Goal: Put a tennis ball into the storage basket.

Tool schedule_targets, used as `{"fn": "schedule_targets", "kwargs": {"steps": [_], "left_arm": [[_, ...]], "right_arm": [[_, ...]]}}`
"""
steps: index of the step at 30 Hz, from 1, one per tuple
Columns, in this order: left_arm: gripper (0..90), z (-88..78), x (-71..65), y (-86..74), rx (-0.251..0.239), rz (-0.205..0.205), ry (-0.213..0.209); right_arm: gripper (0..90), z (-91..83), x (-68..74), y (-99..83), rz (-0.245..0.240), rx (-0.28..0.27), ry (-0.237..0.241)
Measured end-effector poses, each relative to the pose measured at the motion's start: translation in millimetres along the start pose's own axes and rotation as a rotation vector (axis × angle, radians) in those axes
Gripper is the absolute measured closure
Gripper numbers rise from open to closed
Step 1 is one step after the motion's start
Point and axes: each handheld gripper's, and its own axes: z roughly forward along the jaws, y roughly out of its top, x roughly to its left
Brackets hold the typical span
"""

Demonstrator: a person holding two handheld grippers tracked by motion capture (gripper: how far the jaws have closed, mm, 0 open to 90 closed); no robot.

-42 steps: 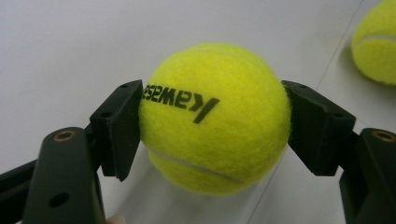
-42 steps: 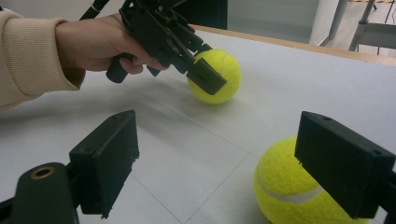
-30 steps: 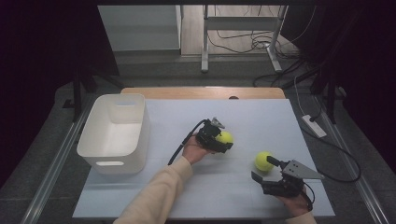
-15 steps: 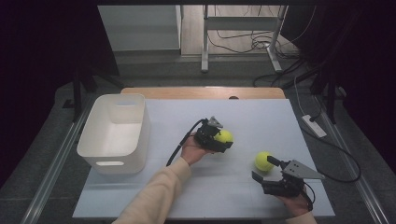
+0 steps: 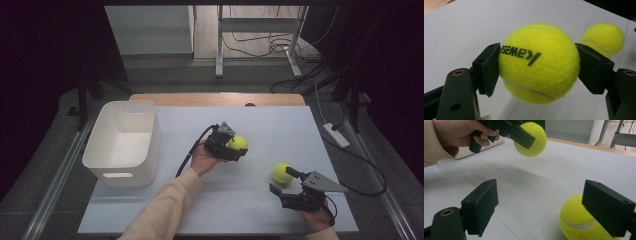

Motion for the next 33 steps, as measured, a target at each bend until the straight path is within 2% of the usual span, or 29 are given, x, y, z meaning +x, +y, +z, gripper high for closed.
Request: {"fn": "schedule_targets", "kwargs": {"steps": [9,14,19,22,33], "left_arm": [[26.4,-10.5,-1.5,2.5,-0.023,0.012,0.008],[26.4,-17.7,-1.4,4.3,-0.052,0.003,0.009],[26.4,-28.0,1.2,8.5,-0.101,-0.016,0.003],[26.4,-30.8,2.2,9.2,-0.113,-0.025,0.0],[26.4,-43.9,4.1,10.4,-0.136,-0.019,0.015]], "right_arm": [[13.4,-0.6,-0.1,0.1,0.002,-0.003,-0.003],[13.4,-0.2,0.0,0.1,0.0,-0.001,-0.003],[13.5,-0.1,-0.1,-0.1,0.0,0.001,-0.003],[13.5,-0.2,-0.2,-0.2,0.001,0.001,-0.004],[13.5,0.3,0.1,-0.4,-0.002,0.003,-0.005]]}}
